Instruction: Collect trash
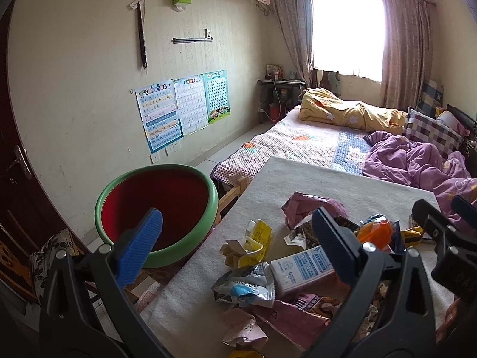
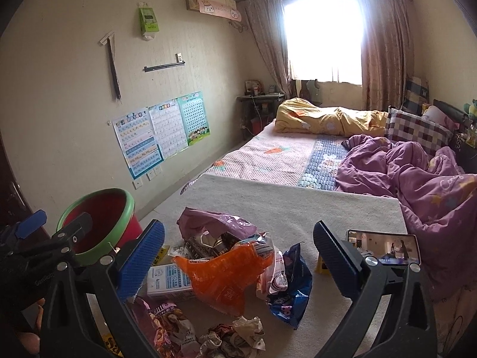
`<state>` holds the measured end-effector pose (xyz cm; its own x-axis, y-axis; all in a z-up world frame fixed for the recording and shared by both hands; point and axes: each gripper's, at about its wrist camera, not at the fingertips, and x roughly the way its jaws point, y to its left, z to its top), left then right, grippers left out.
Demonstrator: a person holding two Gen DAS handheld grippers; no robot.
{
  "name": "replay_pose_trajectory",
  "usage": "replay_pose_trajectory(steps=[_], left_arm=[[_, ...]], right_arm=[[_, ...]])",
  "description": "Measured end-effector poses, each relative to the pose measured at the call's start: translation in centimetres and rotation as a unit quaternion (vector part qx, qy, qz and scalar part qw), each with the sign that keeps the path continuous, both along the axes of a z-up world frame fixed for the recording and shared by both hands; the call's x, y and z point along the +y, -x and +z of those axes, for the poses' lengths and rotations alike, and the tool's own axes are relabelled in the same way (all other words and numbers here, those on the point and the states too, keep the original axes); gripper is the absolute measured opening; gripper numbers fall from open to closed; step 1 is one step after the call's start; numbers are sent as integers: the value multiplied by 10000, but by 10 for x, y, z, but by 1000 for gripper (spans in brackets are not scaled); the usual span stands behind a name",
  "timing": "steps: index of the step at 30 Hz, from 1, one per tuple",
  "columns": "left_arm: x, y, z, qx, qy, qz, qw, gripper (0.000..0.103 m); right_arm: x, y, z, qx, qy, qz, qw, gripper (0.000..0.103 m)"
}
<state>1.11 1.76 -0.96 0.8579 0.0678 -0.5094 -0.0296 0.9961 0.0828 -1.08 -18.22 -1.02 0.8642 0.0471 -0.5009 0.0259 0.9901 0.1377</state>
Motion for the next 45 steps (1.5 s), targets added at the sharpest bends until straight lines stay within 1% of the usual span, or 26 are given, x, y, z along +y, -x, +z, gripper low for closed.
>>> replay_pose_trajectory(steps=[6,15,28,31,36,42,45], left_arm=[[3,2,-1,25,62,-2,10000,98],[0,2,1,44,37,-89,9999,98],[2,-1,-2,87,8,-3,10000,98],[2,-1,-4,141,26,-40,9999,98],[4,-2,-6,227,167,-143,9995,99],[7,-1,-5,171,181,-147,9996,98],[7,-1,-6,160,96,-204,9996,98]], right_arm=[[1,2,2,-33,-14,-15,10000,96],[-4,1,4,-13,-17,-44,10000,96],[-6,0,1,58,-8,-66,10000,96],[-7,-1,1,83,-24,-53,9999,96],[-7,-2,1,99,-17,-21,9999,96],[-4,-5,2,113,-1,22,9999,96],[-4,-6,1,121,15,63,9999,96]])
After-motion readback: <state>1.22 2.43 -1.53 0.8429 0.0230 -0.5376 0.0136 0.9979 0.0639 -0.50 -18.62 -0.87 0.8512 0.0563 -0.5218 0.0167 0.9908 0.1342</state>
